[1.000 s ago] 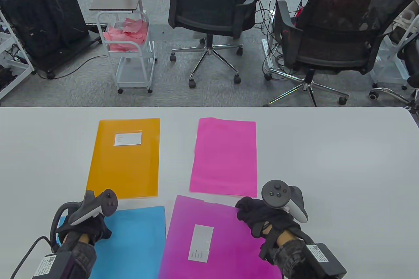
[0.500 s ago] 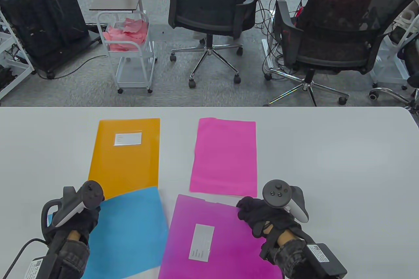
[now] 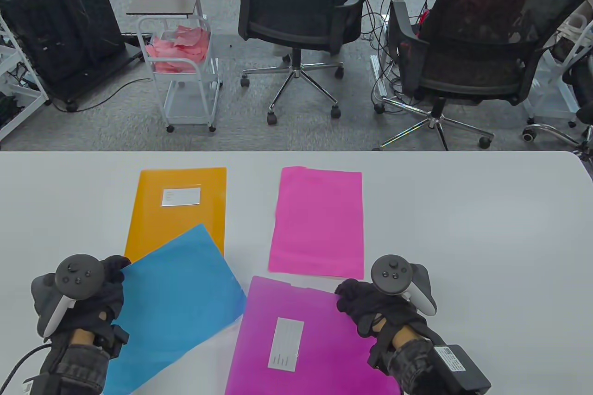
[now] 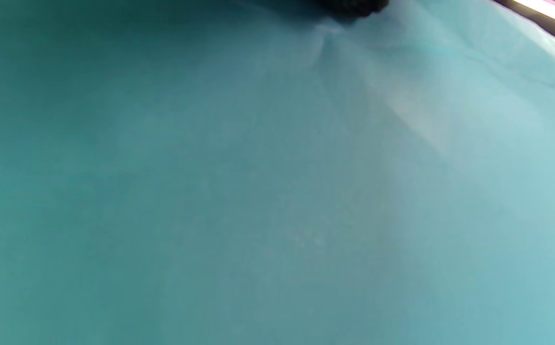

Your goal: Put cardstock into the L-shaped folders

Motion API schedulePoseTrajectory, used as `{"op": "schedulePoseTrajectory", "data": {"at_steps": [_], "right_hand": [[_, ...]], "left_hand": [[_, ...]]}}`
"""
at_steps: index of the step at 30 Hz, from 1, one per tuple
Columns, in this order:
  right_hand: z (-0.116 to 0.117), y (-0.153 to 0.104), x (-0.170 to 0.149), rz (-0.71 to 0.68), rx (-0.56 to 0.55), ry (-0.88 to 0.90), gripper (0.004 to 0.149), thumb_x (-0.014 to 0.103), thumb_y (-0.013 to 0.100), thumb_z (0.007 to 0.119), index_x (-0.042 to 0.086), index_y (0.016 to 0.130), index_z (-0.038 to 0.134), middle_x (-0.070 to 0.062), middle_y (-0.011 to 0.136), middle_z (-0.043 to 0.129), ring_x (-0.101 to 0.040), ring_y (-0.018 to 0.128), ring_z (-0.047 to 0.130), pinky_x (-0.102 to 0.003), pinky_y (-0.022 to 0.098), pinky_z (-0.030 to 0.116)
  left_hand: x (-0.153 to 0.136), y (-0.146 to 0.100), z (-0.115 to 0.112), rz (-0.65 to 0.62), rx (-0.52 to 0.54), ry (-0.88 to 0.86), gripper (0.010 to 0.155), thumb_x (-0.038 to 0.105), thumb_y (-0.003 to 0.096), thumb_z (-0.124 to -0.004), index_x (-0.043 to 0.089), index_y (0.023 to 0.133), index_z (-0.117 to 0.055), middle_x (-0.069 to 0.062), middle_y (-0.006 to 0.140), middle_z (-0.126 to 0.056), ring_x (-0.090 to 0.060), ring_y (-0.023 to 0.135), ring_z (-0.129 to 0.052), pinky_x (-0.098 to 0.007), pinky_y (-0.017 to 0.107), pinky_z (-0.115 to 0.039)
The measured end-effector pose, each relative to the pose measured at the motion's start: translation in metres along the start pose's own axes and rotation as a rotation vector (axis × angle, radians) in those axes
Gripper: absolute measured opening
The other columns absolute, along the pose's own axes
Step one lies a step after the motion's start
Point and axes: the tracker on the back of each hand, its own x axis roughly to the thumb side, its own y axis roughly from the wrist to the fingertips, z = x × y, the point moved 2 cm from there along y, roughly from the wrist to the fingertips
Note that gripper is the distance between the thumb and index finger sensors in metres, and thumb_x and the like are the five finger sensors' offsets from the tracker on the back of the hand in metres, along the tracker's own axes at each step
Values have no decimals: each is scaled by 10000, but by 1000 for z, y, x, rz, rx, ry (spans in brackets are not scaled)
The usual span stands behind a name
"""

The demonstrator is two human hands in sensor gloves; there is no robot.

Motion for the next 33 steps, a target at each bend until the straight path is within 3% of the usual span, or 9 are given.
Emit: {"op": "schedulePoseTrajectory", "data": {"at_steps": [14, 16, 23, 28, 33], "right_hand": [[-1, 0, -1, 4, -10, -12, 460, 354, 388, 777, 140, 787, 698, -185, 554, 889, -248, 179, 1001, -341, 57, 861], [0, 0, -1, 2, -11, -13, 459, 354, 388, 777, 141, 787, 698, -185, 554, 889, -248, 179, 1001, -341, 57, 861], [2, -1, 14, -60, -63, -41, 456, 357, 387, 776, 144, 783, 700, -180, 550, 892, -245, 176, 1000, -339, 55, 861], [4, -6, 31, -101, -161, -105, 454, 362, 381, 777, 149, 775, 706, -170, 539, 898, -237, 163, 999, -332, 46, 861], [8, -9, 40, -115, -197, -177, 455, 373, 382, 774, 159, 777, 704, -153, 535, 901, -221, 158, 997, -318, 45, 861]], "left_hand": [[-15, -7, 26, 15, 146, -122, 398, 282, 409, -697, 364, 793, -764, -2, 717, -922, -299, 688, -960, -668, 693, -592], [-17, -7, 25, 19, 125, -134, 398, 282, 411, -698, 363, 795, -764, -4, 718, -922, -299, 690, -958, -672, 693, -588], [18, -1, -15, -96, -82, -69, 399, 281, 420, -701, 356, 806, -764, -14, 723, -919, -310, 691, -953, -672, 693, -583], [83, -11, -62, -303, -159, 184, 411, 294, 433, -707, 352, 838, -743, -4, 735, -921, -300, 694, -961, -656, 690, -603], [136, -32, -100, -486, -154, 278, 443, 317, 447, -720, 338, 889, -691, 9, 773, -899, -296, 729, -952, -644, 691, -610]]}}
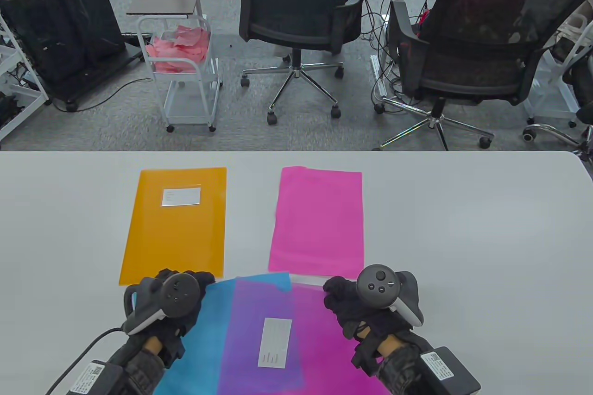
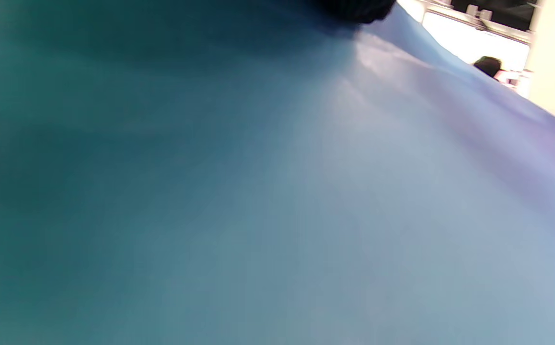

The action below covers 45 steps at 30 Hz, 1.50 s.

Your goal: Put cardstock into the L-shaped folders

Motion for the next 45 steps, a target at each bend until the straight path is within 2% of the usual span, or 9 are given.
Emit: {"op": "schedulePoseTrajectory", "data": {"at_steps": [4, 10, 15, 18, 25, 29, 33, 39, 45], "right_hand": [[3, 0, 2, -22, 10, -11, 456, 376, 380, 772, 163, 777, 703, -151, 535, 902, -216, 157, 996, -317, 46, 861], [2, 1, -7, -40, 26, 73, 454, 367, 381, 773, 158, 778, 701, -159, 542, 896, -232, 167, 994, -329, 53, 858], [1, 1, -13, -33, 28, 98, 453, 367, 382, 773, 159, 778, 700, -160, 544, 895, -234, 169, 994, -331, 56, 858], [0, 1, -14, -34, 30, 106, 453, 366, 383, 773, 159, 779, 700, -159, 546, 895, -236, 170, 994, -332, 58, 858], [-2, 1, -20, -23, 27, 155, 452, 365, 381, 774, 158, 777, 702, -160, 546, 895, -239, 172, 993, -333, 59, 858], [-5, 2, -25, -4, 8, 207, 450, 364, 380, 775, 158, 774, 705, -160, 546, 896, -239, 173, 992, -332, 59, 858], [-7, 2, -29, 28, -10, 214, 449, 370, 382, 772, 159, 773, 705, -152, 539, 899, -227, 164, 991, -320, 53, 857], [-7, 1, -27, 51, -20, 211, 447, 372, 382, 770, 159, 769, 708, -144, 529, 901, -211, 152, 988, -307, 43, 857], [-9, 1, -35, 66, -8, 222, 447, 376, 387, 766, 161, 774, 704, -141, 535, 899, -207, 156, 988, -305, 47, 858]], "left_hand": [[28, 1, -11, -99, 2, 17, 551, 377, 445, -727, 326, 972, -576, -2, 908, -816, -325, 876, -877, -650, 712, -567], [5, -1, -13, -48, -39, -83, 756, 484, 440, -713, 287, 1063, -330, -70, 1126, -540, -411, 1082, -589, -680, 733, -412], [-35, -5, 1, 103, -25, -102, 828, 548, 434, -706, 271, 1074, -260, -120, 1150, -457, -459, 1085, -542, -691, 725, -400], [-68, -12, 6, 268, -122, -134, 922, 616, 435, -677, 235, 1075, -132, -168, 1165, -343, -504, 1088, -503, -700, 726, -411], [-133, -35, -30, 533, -385, -618, 972, 674, 439, -696, 146, 1093, -208, -225, 1116, -495, -459, 1000, -671, -664, 690, -539], [-124, -29, -30, 484, -386, -703, 855, 644, 445, -721, 148, 1078, -431, -132, 964, -799, -358, 770, -953, -576, 589, -741], [-89, -19, -32, 400, -383, -760, 838, 576, 464, -734, 137, 1071, -360, -107, 912, -837, -296, 661, -1042, -519, 528, -813], [-25, -11, -28, 294, -307, -694, 853, 538, 466, -725, 109, 1054, -282, -120, 941, -791, -290, 704, -1041, -503, 533, -826], [2, -10, -31, 172, -406, -818, 884, 564, 468, -698, 94, 1053, -230, -161, 993, -719, -328, 799, -985, -529, 577, -790]]}}
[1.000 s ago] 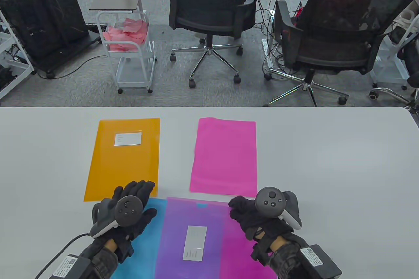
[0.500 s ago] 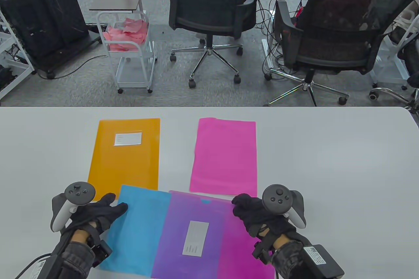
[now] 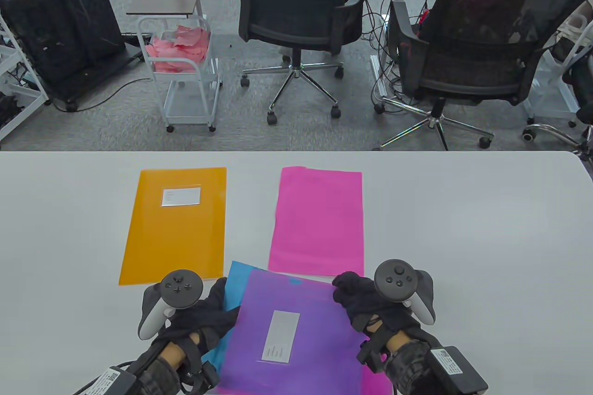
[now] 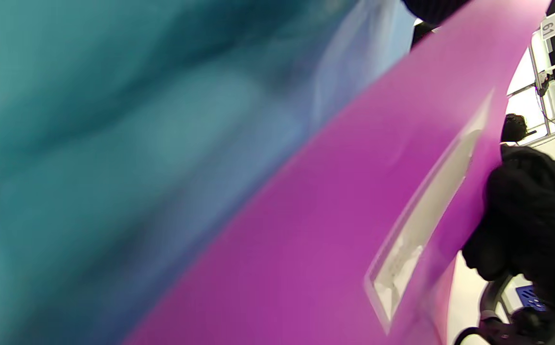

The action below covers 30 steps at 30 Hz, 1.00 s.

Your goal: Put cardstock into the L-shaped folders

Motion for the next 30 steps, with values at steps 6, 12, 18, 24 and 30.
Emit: {"op": "schedulePoseTrajectory", "data": {"at_steps": [6, 12, 18, 24, 30], "right_hand": [[-3, 1, 0, -19, -11, 86, 447, 367, 383, 771, 154, 770, 709, -154, 537, 898, -224, 160, 988, -318, 50, 856], [-1, 1, 2, -49, -6, 147, 444, 369, 386, 768, 155, 771, 708, -151, 540, 897, -221, 165, 989, -314, 54, 858], [-2, 0, 0, -6, -33, 124, 444, 374, 387, 766, 154, 768, 710, -145, 534, 901, -213, 160, 990, -307, 50, 860], [-5, 0, -8, 21, -14, 115, 444, 381, 393, 760, 158, 773, 704, -140, 539, 899, -205, 165, 990, -300, 54, 862], [-1, 2, -5, -22, 3, 189, 444, 374, 389, 765, 150, 769, 711, -151, 537, 900, -217, 161, 991, -312, 50, 860]], "left_hand": [[-31, 0, 26, 45, -22, -180, 739, 497, 479, -741, 146, 1055, -440, -97, 922, -847, -292, 729, -1040, -517, 556, -808], [-49, 6, 16, 71, -102, -278, 755, 543, 483, -724, 168, 1068, -427, -94, 945, -830, -306, 755, -1021, -523, 569, -795], [-21, 5, 0, 26, -62, -218, 697, 477, 488, -747, 196, 1052, -450, -69, 905, -872, -291, 718, -1046, -512, 546, -815], [-5, 5, -15, -31, -220, -49, 810, 518, 508, -619, 125, 1060, -174, -143, 1046, -657, -348, 858, -932, -551, 618, -741], [-29, 8, 1, 38, -194, -320, 620, 397, 510, -700, 122, 1031, -509, -63, 813, -936, -282, 625, -1082, -514, 530, -822]]}}
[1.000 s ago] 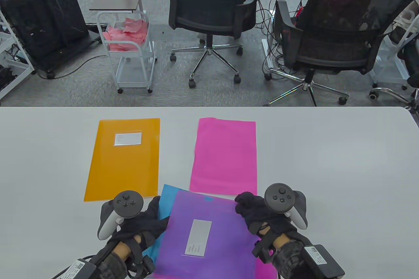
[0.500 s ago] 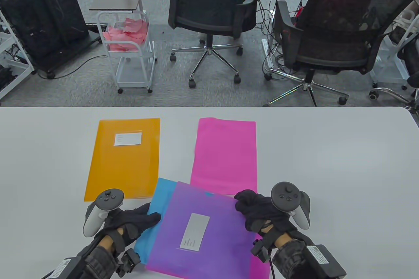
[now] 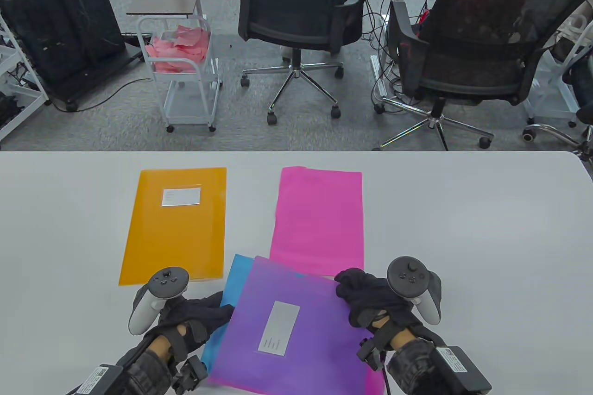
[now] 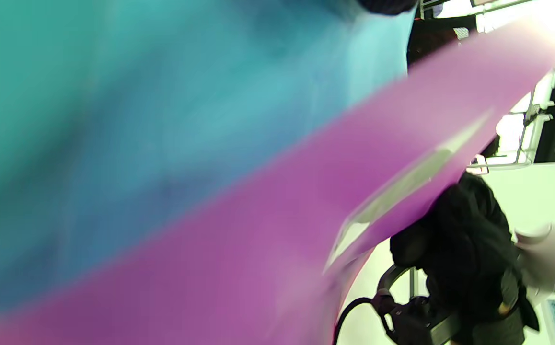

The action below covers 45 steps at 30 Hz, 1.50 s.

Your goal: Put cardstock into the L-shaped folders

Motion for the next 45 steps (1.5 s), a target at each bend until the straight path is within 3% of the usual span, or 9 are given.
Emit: {"op": "schedulePoseTrajectory", "data": {"at_steps": [5, 14, 16, 19, 22, 28, 36, 42, 45], "right_hand": [[4, 0, 1, -15, 27, 8, 443, 372, 390, 766, 149, 769, 710, -151, 539, 899, -219, 163, 991, -313, 52, 859], [6, 0, 2, -16, 52, -67, 445, 382, 395, 759, 154, 773, 704, -142, 536, 900, -200, 160, 993, -301, 49, 863], [7, 0, 2, -17, 54, -53, 445, 381, 394, 759, 153, 772, 705, -145, 534, 900, -202, 158, 994, -303, 47, 862], [8, 1, 4, -21, 61, -39, 445, 377, 392, 762, 149, 771, 708, -152, 538, 900, -216, 162, 993, -312, 50, 861], [9, 1, 4, -30, 73, -41, 445, 375, 392, 762, 148, 772, 707, -154, 541, 898, -219, 165, 994, -316, 53, 861], [10, 1, 5, -38, 85, -33, 445, 375, 394, 761, 148, 772, 706, -153, 542, 898, -218, 168, 995, -316, 55, 862], [9, 1, 3, -17, 71, -50, 445, 378, 393, 762, 150, 771, 708, -151, 537, 900, -214, 162, 995, -312, 50, 862], [9, 1, 4, -7, 70, -67, 446, 378, 392, 763, 149, 771, 710, -150, 535, 901, -210, 158, 996, -311, 47, 862], [8, 0, 3, 7, 51, -89, 447, 378, 393, 763, 146, 771, 709, -154, 532, 902, -212, 155, 996, -313, 43, 862]], "left_hand": [[-6, 3, 3, 14, 2, -7, 434, 363, 474, -784, 192, 872, -744, -19, 682, -992, -242, 505, -1097, -503, 514, -835], [6, 6, -12, 11, 26, 220, 406, 521, 388, -923, 236, 658, -819, 80, 446, -1002, -190, 335, -1094, -486, 474, -862], [1, 7, -14, 25, -55, 176, 432, 539, 406, -898, 241, 704, -805, 65, 514, -1001, -211, 409, -1094, -502, 507, -838], [-6, 8, -14, 7, -67, 80, 644, 617, 428, -817, 207, 911, -701, -12, 739, -966, -282, 594, -1069, -536, 562, -789], [-12, 10, -17, 15, -129, -5, 730, 637, 453, -755, 176, 997, -602, -32, 794, -946, -294, 629, -1064, -536, 573, -784], [-10, 11, -17, 30, -110, -11, 447, 389, 493, -786, 171, 883, -761, -35, 707, -1017, -268, 540, -1113, -512, 531, -828], [3, 10, -23, 25, -16, 122, 420, 352, 404, -912, 231, 763, -732, 6, 626, -972, -252, 454, -1073, -508, 521, -825], [2, 10, -23, 31, -44, 115, 441, 356, 401, -914, 238, 782, -727, 11, 645, -966, -251, 474, -1068, -514, 537, -814], [-1, 10, -24, 3, -87, 70, 563, 443, 447, -833, 234, 938, -654, -12, 774, -940, -270, 604, -1058, -531, 576, -783]]}}
